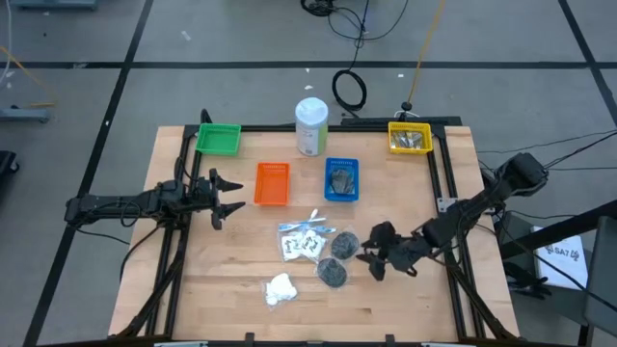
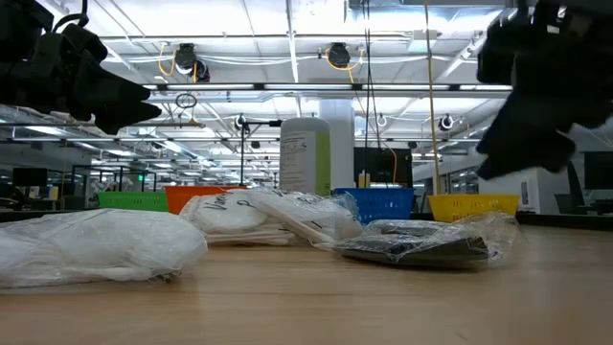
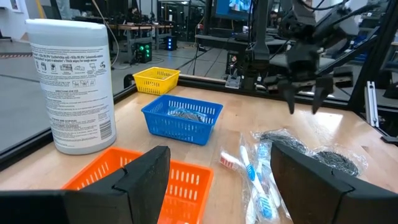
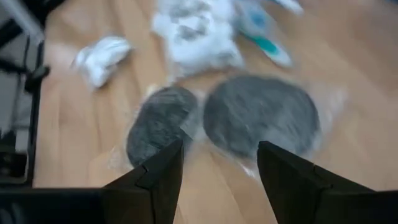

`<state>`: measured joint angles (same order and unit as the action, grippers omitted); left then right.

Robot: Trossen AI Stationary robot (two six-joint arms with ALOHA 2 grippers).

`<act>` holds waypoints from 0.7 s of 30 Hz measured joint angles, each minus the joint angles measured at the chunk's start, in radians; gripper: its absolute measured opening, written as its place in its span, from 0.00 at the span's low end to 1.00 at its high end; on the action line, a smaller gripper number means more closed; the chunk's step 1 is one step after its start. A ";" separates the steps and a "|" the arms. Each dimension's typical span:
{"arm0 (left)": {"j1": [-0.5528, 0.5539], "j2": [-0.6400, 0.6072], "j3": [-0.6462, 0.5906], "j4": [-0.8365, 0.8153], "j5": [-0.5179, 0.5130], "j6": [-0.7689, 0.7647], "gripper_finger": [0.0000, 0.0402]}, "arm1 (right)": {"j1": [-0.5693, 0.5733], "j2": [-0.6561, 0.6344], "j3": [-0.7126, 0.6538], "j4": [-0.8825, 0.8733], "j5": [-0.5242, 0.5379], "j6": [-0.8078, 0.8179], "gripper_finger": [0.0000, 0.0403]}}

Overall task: Pick & Place Travel size toiletries
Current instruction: Put the top hairbrush into the blue bin

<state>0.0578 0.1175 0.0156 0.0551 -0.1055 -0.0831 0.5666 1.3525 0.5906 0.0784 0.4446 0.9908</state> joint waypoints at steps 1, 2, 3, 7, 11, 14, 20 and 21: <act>0.000 0.000 0.000 0.000 0.000 0.000 0.68 | 0.001 0.000 -0.018 0.008 -0.001 0.064 0.49; 0.000 0.000 0.000 0.000 0.000 0.000 0.68 | 0.001 0.000 -0.037 0.015 -0.001 0.129 0.49; 0.000 0.000 0.000 0.000 0.000 0.000 0.68 | 0.001 0.000 -0.055 0.022 -0.001 0.190 0.49; 0.000 0.000 0.000 0.000 0.000 0.000 0.68 | -0.003 -0.004 -0.108 0.025 -0.002 0.354 0.49; 0.000 0.000 0.000 0.000 0.000 0.000 0.68 | -0.003 -0.004 -0.141 0.066 -0.016 0.439 0.49; 0.000 0.000 0.000 0.000 0.000 0.000 0.68 | -0.008 -0.004 -0.159 0.117 -0.063 0.468 0.49; 0.000 0.000 0.000 0.000 0.000 0.000 0.68 | -0.032 -0.004 -0.165 0.134 -0.081 0.515 0.49; 0.000 0.000 0.000 0.000 0.000 0.000 0.68 | -0.038 -0.004 -0.165 0.134 -0.081 0.515 0.49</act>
<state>0.0577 0.1177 0.0158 0.0555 -0.1055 -0.0830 0.5281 1.3487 0.4259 0.2123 0.3634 1.5062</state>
